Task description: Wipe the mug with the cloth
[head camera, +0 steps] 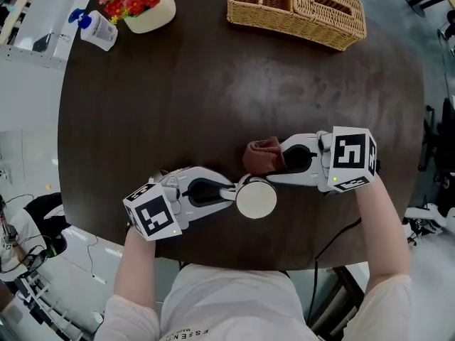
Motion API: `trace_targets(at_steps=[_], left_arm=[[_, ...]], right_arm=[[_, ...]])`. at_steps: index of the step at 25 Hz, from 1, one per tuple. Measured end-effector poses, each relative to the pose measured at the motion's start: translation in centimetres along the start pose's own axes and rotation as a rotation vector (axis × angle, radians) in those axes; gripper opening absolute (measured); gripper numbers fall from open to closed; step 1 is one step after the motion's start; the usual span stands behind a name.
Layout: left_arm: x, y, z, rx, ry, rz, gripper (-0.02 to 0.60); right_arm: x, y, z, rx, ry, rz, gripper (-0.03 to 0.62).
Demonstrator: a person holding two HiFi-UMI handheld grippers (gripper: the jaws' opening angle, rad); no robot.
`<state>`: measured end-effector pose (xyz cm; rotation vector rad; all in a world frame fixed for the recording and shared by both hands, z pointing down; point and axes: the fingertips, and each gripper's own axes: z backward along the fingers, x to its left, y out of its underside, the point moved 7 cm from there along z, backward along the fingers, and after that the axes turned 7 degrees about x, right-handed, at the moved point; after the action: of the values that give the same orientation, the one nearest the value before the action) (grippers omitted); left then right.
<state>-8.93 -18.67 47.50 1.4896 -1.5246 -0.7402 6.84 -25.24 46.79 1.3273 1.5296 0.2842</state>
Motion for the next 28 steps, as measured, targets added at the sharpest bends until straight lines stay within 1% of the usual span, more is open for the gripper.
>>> trace_targets(at_steps=[6,9,12,15,17,19,21,23,26,28], left_arm=[[-0.6,0.1,-0.1,-0.001,-0.043,0.033,0.077],[-0.8,-0.3,-0.3,-0.011,-0.072,0.022,0.078],[-1.1,-0.5,-0.4,-0.026,-0.104,0.026,0.078],[-1.5,-0.6,-0.5,-0.042,-0.140,0.053,0.077],[-1.8,-0.5,-0.6,-0.049,-0.163,0.063,0.078],[-2.2,-0.4,-0.7,-0.056,-0.186,0.065,0.077],[-2.5,-0.2,-0.8,-0.073,-0.215,0.078,0.074],[-2.9,0.0,-0.8,-0.086,-0.245,0.095,0.072],[-3.5,-0.1,-0.8,-0.086,-0.284,0.060,0.069],[-4.0,-0.4,-0.6,-0.089,-0.306,0.038,0.067]], right_arm=[[2.5,1.4,0.9,-0.014,0.159,0.044,0.078],[4.1,1.9,1.1,0.007,0.238,0.066,0.080],[5.6,2.9,1.1,0.038,0.293,0.094,0.080],[7.2,4.1,0.8,0.018,0.328,0.076,0.080],[8.1,4.9,0.4,-0.015,0.351,0.041,0.080],[8.8,5.7,0.0,-0.057,0.394,-0.002,0.080],[9.1,6.6,0.0,-0.099,0.477,-0.023,0.080],[9.2,7.3,0.1,-0.135,0.589,-0.032,0.080],[9.6,7.5,0.2,-0.173,0.747,-0.062,0.080],[10.1,7.7,0.3,-0.187,0.826,-0.078,0.080]])
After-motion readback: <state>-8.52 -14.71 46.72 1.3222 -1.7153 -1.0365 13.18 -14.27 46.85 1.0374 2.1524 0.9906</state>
